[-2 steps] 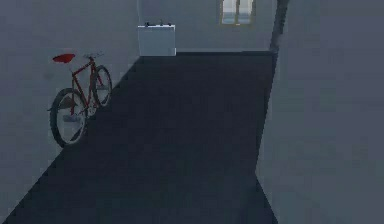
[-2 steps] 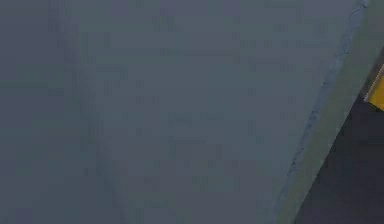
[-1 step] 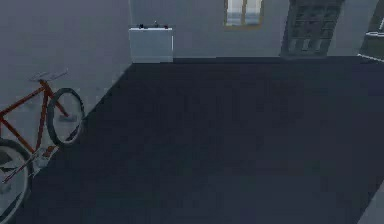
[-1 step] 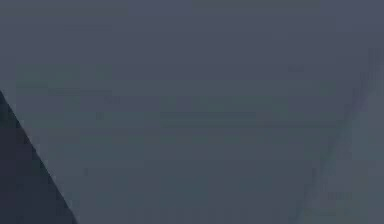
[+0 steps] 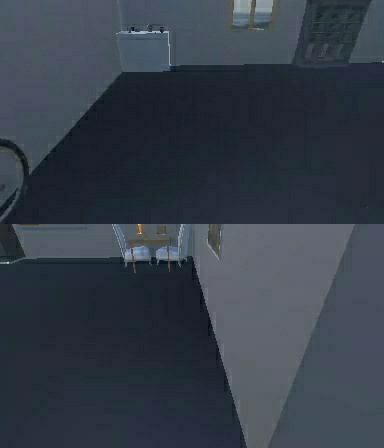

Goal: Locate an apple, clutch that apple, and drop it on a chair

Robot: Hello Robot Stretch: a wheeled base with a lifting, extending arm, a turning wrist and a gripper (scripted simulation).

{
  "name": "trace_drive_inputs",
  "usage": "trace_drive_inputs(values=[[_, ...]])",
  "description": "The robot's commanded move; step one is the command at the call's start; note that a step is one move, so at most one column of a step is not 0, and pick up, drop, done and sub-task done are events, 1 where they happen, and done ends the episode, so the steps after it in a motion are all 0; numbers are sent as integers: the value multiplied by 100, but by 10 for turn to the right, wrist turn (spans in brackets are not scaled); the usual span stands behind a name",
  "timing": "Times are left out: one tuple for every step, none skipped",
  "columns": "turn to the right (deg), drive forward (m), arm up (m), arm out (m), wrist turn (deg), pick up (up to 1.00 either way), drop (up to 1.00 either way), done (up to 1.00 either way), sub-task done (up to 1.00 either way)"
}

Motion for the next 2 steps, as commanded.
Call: trace_drive_inputs(values=[[0, 100, 0, 0, 0, 0, 0, 0, 0], [0, 100, 0, 0, 0, 0, 0, 0, 0]])
